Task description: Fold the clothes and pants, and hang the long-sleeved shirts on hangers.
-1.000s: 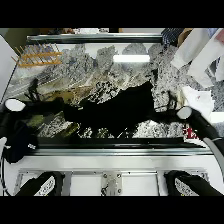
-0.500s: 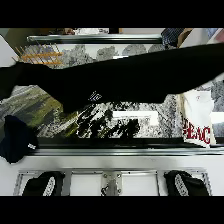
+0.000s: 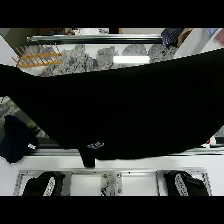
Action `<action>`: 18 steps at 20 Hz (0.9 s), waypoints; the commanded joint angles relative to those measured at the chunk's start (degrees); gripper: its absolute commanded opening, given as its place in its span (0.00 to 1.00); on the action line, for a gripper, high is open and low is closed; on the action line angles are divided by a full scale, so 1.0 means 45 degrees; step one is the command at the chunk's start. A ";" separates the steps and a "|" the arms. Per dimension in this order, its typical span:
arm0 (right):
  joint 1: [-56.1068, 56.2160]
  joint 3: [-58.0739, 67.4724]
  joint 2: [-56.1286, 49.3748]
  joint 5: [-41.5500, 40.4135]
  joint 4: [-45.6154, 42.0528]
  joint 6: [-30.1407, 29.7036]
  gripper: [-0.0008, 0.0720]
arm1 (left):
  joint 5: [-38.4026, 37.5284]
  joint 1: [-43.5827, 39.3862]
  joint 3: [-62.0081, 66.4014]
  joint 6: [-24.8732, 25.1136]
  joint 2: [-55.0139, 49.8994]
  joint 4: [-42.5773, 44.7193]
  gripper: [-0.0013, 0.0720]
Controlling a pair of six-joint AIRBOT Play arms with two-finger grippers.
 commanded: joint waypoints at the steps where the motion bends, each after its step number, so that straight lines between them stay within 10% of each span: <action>1: 0.0291 -0.0024 -0.1982 0.1583 0.0549 -0.0005 0.02 | -0.1651 -0.0015 0.0092 -0.0228 -0.1923 0.0112 0.03; 12: 0.4031 0.0869 -1.1628 -0.2181 -0.1579 0.2025 0.04 | 0.1083 -0.2336 0.2064 0.1005 -1.3750 0.2841 0.03; 13: 0.4017 0.0884 -1.1681 -0.2166 -0.1384 0.2021 0.05 | 0.0636 -0.2327 0.2662 0.1005 -1.4498 0.2739 0.15; 14: 0.3997 0.0884 -1.1638 -0.2123 -0.1384 0.2021 0.05 | 0.0291 -0.2302 0.3113 0.1005 -1.5013 0.2686 0.50; 15: 0.3963 0.0879 -1.1536 -0.2059 -0.1404 0.2025 0.24 | -0.0044 -0.2225 0.3415 0.1001 -1.5358 0.2565 0.73; 17: 0.3949 0.0874 -1.1327 -0.1909 -0.1418 0.2016 0.85 | -0.0418 -0.2127 0.3449 0.0991 -1.5514 0.2565 0.72; 18: 0.3954 0.0869 -1.1249 -0.1661 -0.1413 0.1909 0.84 | -0.0248 -0.2093 0.3220 0.0855 -1.5436 0.2574 0.72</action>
